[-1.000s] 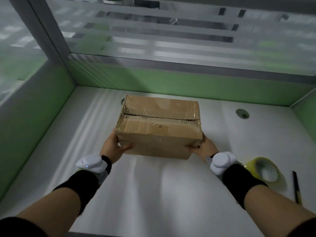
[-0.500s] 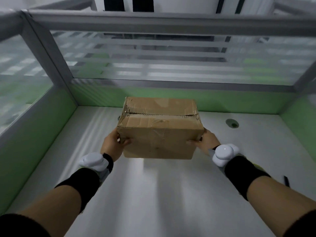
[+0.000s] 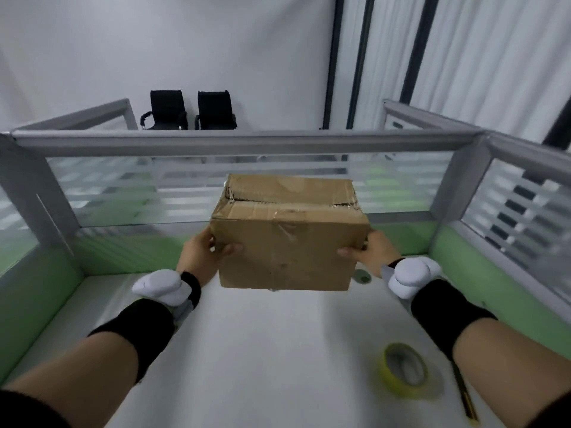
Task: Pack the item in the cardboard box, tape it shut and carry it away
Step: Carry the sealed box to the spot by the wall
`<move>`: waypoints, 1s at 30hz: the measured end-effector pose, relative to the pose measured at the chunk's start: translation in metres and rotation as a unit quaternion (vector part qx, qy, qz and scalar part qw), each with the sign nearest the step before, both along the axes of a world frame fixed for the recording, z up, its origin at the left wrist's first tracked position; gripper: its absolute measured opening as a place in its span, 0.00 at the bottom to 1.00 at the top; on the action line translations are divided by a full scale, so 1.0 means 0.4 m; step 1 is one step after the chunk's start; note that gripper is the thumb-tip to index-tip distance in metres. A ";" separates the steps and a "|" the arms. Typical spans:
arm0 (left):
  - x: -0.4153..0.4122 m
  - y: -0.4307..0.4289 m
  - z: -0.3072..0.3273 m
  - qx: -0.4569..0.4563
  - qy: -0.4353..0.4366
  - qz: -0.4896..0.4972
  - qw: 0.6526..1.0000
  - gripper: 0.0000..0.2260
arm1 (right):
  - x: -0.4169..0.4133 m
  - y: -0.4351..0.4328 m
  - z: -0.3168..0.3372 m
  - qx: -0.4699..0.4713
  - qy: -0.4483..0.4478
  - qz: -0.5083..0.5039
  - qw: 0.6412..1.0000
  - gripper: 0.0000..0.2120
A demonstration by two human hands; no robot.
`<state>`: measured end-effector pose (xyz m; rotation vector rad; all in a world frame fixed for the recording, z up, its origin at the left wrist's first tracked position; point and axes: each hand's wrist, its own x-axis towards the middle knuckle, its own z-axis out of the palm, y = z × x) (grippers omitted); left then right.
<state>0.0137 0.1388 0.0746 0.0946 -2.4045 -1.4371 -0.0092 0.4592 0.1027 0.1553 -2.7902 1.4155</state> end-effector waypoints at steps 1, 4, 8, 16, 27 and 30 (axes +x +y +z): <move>-0.015 0.011 0.022 0.004 0.008 -0.018 1.000 0.16 | 0.005 0.013 0.020 0.000 0.009 -0.010 1.000 0.24; -0.063 0.045 0.076 -0.001 0.036 -0.067 0.997 0.16 | 0.027 0.047 0.083 0.007 0.045 -0.047 0.998 0.24; -0.112 0.091 0.144 0.001 0.069 -0.119 0.991 0.15 | 0.074 0.081 0.162 0.026 0.080 -0.099 0.992 0.27; -0.124 0.210 0.257 0.016 0.105 -0.282 0.953 0.17 | 0.308 0.117 0.259 0.055 0.090 -0.253 0.962 0.25; 0.164 0.494 0.321 0.016 0.129 -0.474 0.871 0.18 | 0.843 0.203 0.314 0.068 0.086 -0.441 0.891 0.20; 0.296 0.579 0.357 0.004 0.133 -0.524 0.841 0.19 | 1.036 0.222 0.322 0.057 0.099 -0.495 0.862 0.21</move>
